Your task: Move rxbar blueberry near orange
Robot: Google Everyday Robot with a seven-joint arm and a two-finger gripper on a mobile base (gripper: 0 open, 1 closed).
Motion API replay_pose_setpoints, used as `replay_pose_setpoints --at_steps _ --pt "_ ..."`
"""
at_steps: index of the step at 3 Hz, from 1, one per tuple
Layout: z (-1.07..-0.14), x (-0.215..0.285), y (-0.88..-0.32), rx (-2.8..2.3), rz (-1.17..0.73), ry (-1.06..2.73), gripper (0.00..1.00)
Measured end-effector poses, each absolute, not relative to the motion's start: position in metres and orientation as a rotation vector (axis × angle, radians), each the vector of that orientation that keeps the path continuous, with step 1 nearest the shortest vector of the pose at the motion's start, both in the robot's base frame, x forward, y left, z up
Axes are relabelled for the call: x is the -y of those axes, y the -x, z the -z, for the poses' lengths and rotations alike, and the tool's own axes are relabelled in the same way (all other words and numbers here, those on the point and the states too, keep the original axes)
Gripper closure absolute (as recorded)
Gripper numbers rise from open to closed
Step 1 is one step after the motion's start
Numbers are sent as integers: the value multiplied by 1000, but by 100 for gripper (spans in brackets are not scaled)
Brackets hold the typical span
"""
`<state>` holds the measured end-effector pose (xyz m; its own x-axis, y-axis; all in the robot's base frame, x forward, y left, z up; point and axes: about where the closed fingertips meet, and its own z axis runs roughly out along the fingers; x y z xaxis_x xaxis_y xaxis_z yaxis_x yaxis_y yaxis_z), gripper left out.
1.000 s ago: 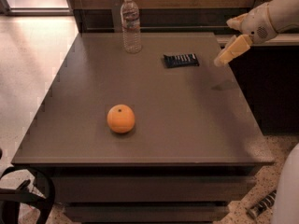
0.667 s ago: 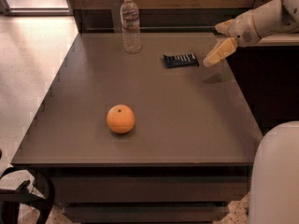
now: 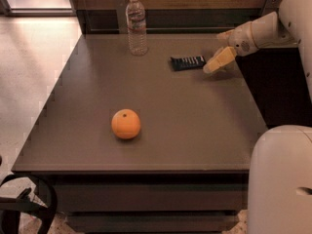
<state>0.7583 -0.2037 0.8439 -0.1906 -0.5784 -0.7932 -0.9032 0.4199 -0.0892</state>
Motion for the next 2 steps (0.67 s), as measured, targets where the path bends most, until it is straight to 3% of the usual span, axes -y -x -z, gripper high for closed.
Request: replay_pose_setpoints --at_steps 2 --pt "-819 167 -763 -1920 -552 1328 0"
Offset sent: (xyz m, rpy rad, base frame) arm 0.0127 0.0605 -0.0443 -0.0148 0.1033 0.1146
